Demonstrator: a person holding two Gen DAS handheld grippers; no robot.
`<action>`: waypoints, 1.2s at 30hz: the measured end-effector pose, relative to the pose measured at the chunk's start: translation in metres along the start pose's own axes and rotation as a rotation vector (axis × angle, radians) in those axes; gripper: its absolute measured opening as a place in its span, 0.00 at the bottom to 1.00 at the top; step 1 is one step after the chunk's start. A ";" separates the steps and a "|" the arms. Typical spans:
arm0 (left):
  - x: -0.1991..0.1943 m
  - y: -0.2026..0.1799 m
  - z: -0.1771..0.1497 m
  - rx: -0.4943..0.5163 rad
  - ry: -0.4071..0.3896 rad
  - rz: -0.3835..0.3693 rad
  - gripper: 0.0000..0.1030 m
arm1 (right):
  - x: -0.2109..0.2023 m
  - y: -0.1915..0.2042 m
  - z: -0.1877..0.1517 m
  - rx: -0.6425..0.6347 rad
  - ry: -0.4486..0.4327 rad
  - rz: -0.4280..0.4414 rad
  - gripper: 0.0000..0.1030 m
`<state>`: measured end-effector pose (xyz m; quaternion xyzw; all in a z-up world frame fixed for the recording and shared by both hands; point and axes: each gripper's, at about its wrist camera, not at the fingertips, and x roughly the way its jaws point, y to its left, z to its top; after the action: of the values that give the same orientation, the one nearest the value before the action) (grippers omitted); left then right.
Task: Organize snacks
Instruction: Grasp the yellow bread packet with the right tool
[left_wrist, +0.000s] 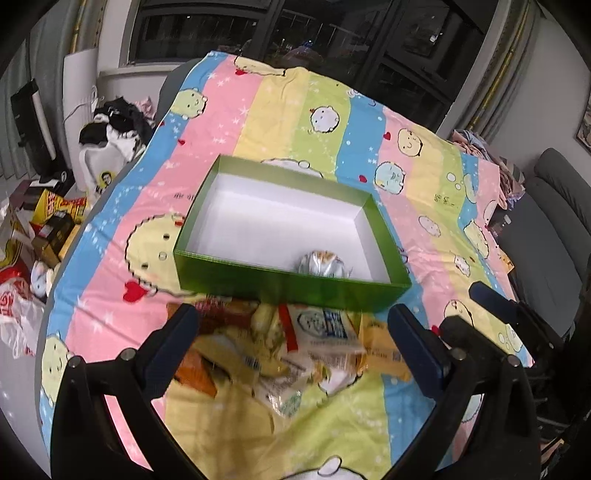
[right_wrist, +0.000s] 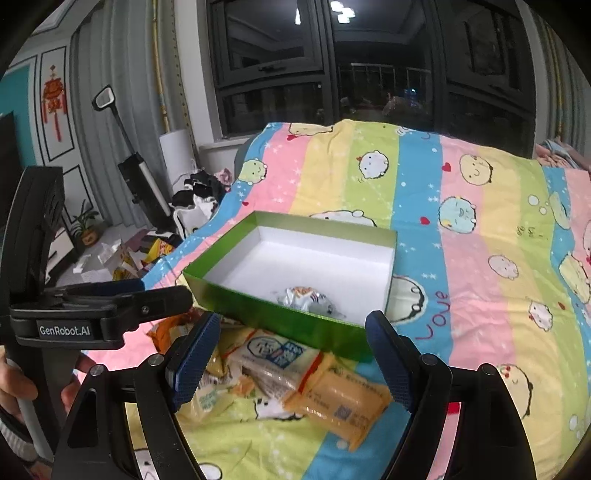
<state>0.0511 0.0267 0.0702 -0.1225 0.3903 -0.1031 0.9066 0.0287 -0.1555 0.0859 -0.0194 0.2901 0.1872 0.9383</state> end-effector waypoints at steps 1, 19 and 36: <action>-0.001 0.001 -0.003 -0.005 0.007 -0.002 0.99 | -0.002 -0.001 -0.003 0.006 0.003 -0.001 0.79; 0.019 -0.014 -0.044 0.021 0.115 -0.047 0.99 | 0.003 -0.024 -0.056 0.108 0.114 -0.019 0.79; 0.072 -0.065 -0.071 0.168 0.204 -0.216 0.95 | 0.031 -0.063 -0.119 0.205 0.226 -0.008 0.79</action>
<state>0.0414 -0.0652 -0.0062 -0.0765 0.4547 -0.2441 0.8531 0.0118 -0.2205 -0.0346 0.0546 0.4113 0.1494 0.8975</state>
